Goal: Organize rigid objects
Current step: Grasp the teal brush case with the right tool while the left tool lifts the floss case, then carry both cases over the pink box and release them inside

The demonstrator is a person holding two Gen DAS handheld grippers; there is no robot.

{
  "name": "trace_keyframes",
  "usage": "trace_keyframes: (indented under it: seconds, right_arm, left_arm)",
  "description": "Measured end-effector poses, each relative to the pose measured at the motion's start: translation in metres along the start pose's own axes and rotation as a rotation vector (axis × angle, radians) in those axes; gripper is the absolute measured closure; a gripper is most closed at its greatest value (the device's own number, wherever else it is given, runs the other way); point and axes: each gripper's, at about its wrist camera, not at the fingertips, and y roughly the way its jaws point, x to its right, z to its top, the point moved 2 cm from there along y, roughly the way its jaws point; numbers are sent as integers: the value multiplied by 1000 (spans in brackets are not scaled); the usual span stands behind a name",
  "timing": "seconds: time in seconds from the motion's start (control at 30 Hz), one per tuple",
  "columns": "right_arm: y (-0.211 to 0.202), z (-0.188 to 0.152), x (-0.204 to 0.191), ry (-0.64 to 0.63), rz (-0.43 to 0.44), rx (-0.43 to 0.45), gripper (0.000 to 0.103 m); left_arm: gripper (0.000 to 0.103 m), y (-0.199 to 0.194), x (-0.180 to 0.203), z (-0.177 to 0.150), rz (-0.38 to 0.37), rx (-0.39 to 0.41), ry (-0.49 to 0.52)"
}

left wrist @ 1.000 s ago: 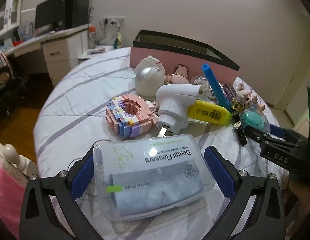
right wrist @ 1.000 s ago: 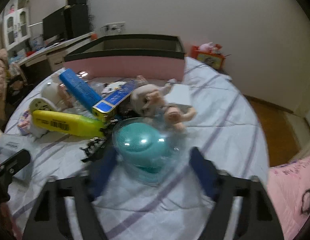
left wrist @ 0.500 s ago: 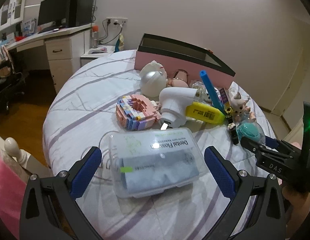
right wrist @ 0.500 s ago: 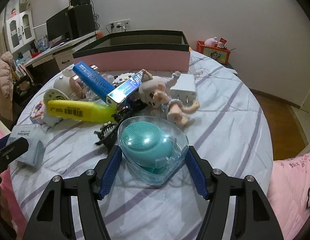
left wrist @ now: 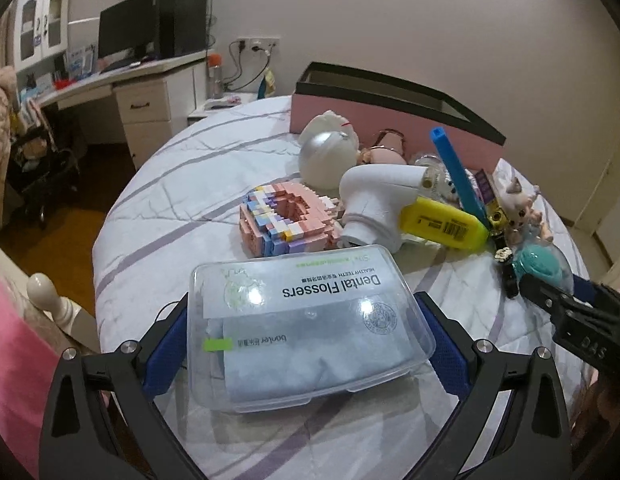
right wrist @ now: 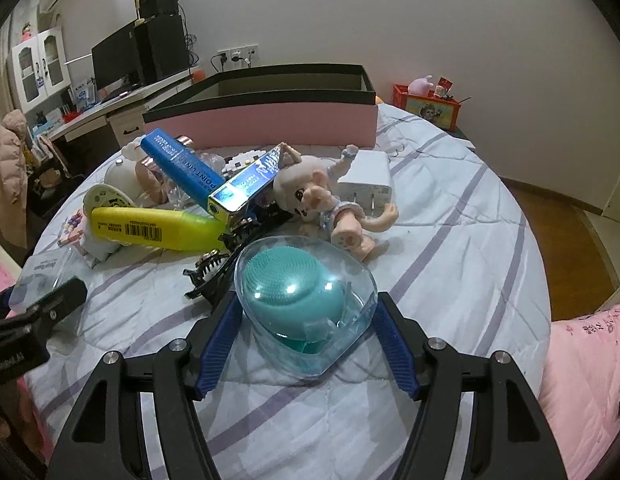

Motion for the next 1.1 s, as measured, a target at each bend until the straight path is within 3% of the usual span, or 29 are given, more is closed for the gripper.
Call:
trace_keyframes:
  seconds: [0.3, 0.57, 1.1]
  right_arm:
    - [4, 3, 0, -18, 13, 13, 35]
    - [-27, 2, 2, 10, 31, 81, 35]
    - [-72, 85, -27, -70, 49, 291, 35]
  left_arm:
    - [1, -13, 14, 8, -60, 36, 54]
    - [1, -26, 20, 23, -61, 86, 81]
    - [1, -66, 48, 112, -62, 312, 164]
